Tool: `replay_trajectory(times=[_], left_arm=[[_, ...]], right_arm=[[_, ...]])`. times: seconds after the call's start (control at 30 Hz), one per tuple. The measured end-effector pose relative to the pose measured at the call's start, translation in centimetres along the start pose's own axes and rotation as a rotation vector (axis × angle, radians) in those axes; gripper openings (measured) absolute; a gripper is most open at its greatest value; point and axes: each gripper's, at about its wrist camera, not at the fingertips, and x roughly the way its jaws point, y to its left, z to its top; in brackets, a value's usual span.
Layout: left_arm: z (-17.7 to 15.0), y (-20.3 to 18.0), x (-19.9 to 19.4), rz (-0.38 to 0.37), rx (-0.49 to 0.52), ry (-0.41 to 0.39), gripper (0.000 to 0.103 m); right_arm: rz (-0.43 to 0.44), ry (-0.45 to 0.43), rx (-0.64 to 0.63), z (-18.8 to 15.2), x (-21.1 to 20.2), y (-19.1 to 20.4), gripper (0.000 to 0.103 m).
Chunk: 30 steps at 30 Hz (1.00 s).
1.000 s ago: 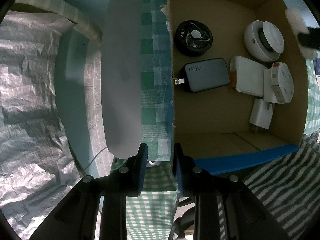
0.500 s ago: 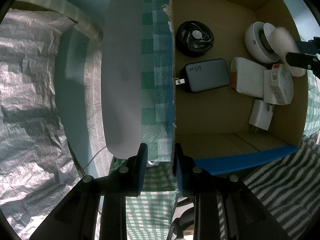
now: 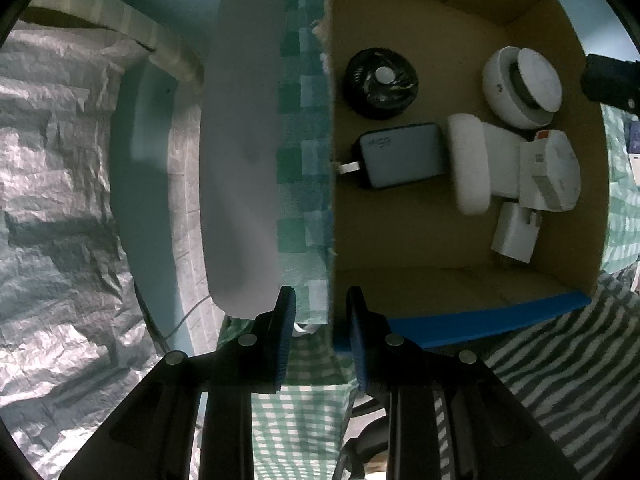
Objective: Organize rigid objects
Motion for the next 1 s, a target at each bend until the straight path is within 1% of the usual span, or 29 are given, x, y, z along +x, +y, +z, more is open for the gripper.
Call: replay_trajectory(times=[0.17,0.2,0.23,0.3,0.37,0.43,0.47,0.5,0.57,0.6,0.63,0.7,0.73,0.8,0.9,1.0], left_arm=[[0.0,-1.2,-1.3,0.016,-0.004,-0.035,0.026],[0.0,-1.5,-1.6,0.013,-0.004,-0.043,0.03],[0.0,-2.1,-2.1,0.025,-0.001,-0.056,0.039],[-0.1,-2.8,-3.1,0.028,0.009,-0.087,0.048],[-0.1,-3.6,-4.0,0.014,0.016,-0.104,0.051],[-0.3,-4.3,-4.9,0.02,0.017,-0.124,0.063],[-0.3,-4.7,-5.5,0.026,0.021,-0.141,0.067],[-0.3,-5.0,-6.2,0.035,0.017,-0.157,0.072],[-0.3,-5.4,-7.4,0.049,0.006,-0.183,0.076],[-0.4,-5.6,-7.9,0.052,-0.001,-0.195,0.079],[-0.5,-5.8,-8.9,0.055,-0.013,-0.22,0.082],[-0.8,-6.2,-10.3,0.054,-0.037,-0.263,0.084],[-1.0,-6.3,-11.1,0.049,-0.049,-0.286,0.09],[-1.5,-6.7,-12.6,0.05,-0.051,-0.327,0.095],[-2.4,-7.6,-14.7,0.085,-0.059,-0.393,0.095],[-3.2,-8.0,-16.4,0.075,-0.085,-0.454,0.095]], right_arm=[[-0.029,-0.066,0.038,0.1,-2.1,-0.7,0.064],[-0.027,-0.082,0.051,0.1,-2.6,-0.9,0.064],[-0.021,-0.094,0.065,0.0,-3.2,-1.1,0.064],[-0.012,-0.115,0.09,0.0,-4.1,-1.5,0.065],[-0.001,-0.138,0.106,-0.1,-5.2,-1.6,0.066],[0.009,-0.17,0.124,-0.2,-6.6,-1.8,0.069],[0.011,-0.181,0.128,-0.3,-7.1,-1.8,0.07],[0.013,-0.196,0.132,-0.5,-7.9,-1.9,0.07],[0.017,-0.226,0.141,-0.8,-9.5,-2.0,0.07],[0.02,-0.24,0.146,-0.9,-10.2,-2.0,0.07],[0.02,-0.256,0.15,-1.1,-11.1,-2.0,0.071],[0.008,-0.29,0.155,-1.5,-12.7,-2.1,0.071],[-0.001,-0.305,0.159,-1.7,-13.4,-2.2,0.071],[-0.02,-0.333,0.168,-2.0,-14.9,-2.5,0.071],[-0.037,-0.368,0.187,-2.6,-16.8,-2.8,0.072],[-0.054,-0.404,0.195,-3.4,-18.4,-3.1,0.072]])
